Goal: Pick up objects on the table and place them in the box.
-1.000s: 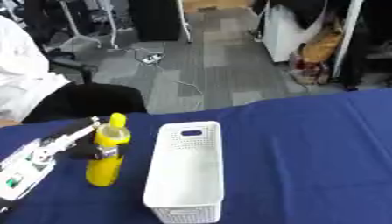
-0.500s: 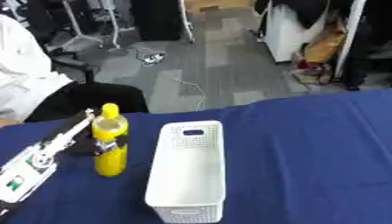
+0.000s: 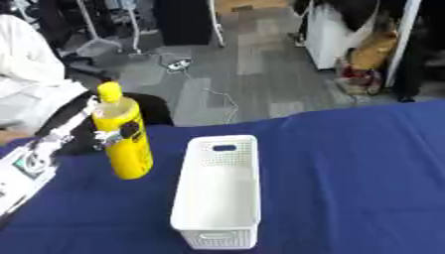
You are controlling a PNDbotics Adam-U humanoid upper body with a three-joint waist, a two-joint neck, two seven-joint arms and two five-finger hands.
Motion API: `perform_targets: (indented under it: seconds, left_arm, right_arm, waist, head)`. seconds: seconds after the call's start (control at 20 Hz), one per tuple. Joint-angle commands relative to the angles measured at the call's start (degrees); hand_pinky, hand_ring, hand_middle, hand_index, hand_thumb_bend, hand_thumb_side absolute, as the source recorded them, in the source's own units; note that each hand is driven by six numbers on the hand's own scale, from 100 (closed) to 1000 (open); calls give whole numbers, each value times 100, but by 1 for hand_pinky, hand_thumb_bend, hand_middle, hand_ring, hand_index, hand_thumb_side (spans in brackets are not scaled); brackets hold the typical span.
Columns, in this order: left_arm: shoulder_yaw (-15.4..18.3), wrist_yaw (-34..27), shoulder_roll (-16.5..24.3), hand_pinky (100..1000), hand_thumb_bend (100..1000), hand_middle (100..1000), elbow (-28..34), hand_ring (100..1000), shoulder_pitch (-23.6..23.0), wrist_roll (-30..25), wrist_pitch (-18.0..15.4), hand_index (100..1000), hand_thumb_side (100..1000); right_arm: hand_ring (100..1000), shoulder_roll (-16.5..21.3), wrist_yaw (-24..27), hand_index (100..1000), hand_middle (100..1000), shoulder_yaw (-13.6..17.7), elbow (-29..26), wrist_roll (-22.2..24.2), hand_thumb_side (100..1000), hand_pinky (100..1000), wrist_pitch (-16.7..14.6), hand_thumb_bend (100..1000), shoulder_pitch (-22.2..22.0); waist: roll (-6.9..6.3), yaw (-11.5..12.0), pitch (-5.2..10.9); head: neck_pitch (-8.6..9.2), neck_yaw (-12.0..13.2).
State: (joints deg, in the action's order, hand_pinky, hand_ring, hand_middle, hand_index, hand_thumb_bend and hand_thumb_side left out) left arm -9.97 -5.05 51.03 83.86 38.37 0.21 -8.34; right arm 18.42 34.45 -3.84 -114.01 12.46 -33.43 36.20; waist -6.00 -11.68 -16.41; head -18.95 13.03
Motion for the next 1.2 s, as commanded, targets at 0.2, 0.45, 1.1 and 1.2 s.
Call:
perform_targets:
  seconds: [0.2, 0.45, 1.1, 1.2]
  left_arm:
    - [-177, -612, 213, 100, 209, 100, 576, 100, 138, -144, 125, 356, 755]
    - [-352, -796, 153, 100, 211, 100, 760, 100, 351, -279, 202, 353, 757]
    - [-671, -644, -320, 100, 218, 100, 436, 100, 709, -112, -377, 410, 744]
    - [-701, -622, -372, 100, 218, 100, 354, 100, 740, -76, -463, 425, 737]
  right_arm:
    - [368, 114, -22, 664, 477, 8, -58, -8, 952, 295, 4, 100, 70]
    - [368, 88, -4, 664, 476, -5, -58, 5, 952, 295, 10, 100, 83]
    - [368, -9, 58, 663, 476, -25, -58, 47, 952, 294, 16, 100, 169]
    - [368, -22, 66, 663, 476, -26, -58, 51, 954, 294, 16, 100, 185]
  waist:
    - [-13, -7, 162]
    - [-19, -38, 165]
    - [-24, -131, 102]
    - [-27, -150, 90]
  head:
    - [-27, -43]
    - [-35, -6]
    - [43, 65]
    - [43, 67]
